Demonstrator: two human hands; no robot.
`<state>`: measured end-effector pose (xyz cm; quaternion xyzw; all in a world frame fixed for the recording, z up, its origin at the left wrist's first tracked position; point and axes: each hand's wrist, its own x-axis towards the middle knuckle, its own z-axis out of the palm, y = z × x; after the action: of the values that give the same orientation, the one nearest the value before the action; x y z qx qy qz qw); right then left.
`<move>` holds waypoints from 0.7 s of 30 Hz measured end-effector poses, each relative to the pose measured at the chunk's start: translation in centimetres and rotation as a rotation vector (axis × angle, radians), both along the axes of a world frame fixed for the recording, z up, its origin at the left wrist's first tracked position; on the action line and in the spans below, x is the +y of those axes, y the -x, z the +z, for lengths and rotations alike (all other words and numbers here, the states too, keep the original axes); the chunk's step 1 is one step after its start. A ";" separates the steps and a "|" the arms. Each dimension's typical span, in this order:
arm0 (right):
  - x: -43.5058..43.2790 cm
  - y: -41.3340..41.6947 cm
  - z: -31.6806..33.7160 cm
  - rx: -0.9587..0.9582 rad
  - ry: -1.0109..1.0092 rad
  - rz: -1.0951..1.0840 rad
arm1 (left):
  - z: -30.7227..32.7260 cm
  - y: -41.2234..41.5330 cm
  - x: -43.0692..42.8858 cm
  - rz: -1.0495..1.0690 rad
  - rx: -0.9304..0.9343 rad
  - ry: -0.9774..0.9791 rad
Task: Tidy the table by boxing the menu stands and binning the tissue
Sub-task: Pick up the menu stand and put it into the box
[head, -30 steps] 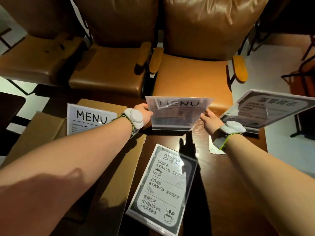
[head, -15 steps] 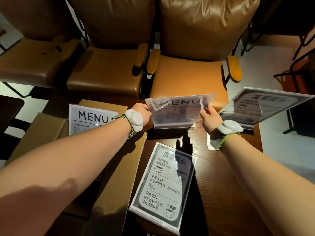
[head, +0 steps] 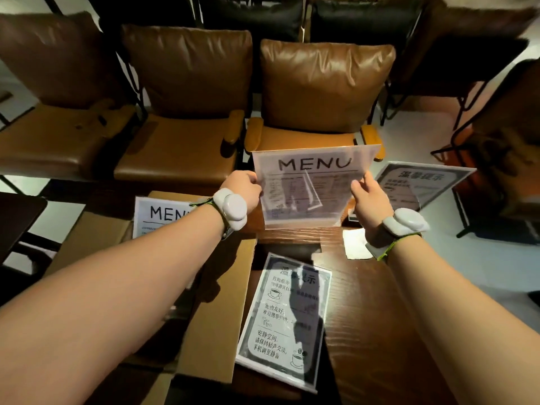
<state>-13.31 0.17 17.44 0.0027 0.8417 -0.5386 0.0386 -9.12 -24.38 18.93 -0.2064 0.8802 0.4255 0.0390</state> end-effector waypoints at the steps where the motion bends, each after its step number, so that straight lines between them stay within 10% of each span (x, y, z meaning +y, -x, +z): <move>1: 0.0 -0.3 0.4 -0.006 0.016 0.009 | 0.3 -0.2 0.1 0.002 0.012 0.012; 21: -1.3 -7.6 8.2 0.010 0.238 0.145 | 8.6 -10.2 -1.7 0.169 0.268 0.074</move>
<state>-5.69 -1.10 25.59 -0.0653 0.7700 -0.6305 0.0732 1.03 -26.12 27.54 -0.2223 0.8721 0.4184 -0.1222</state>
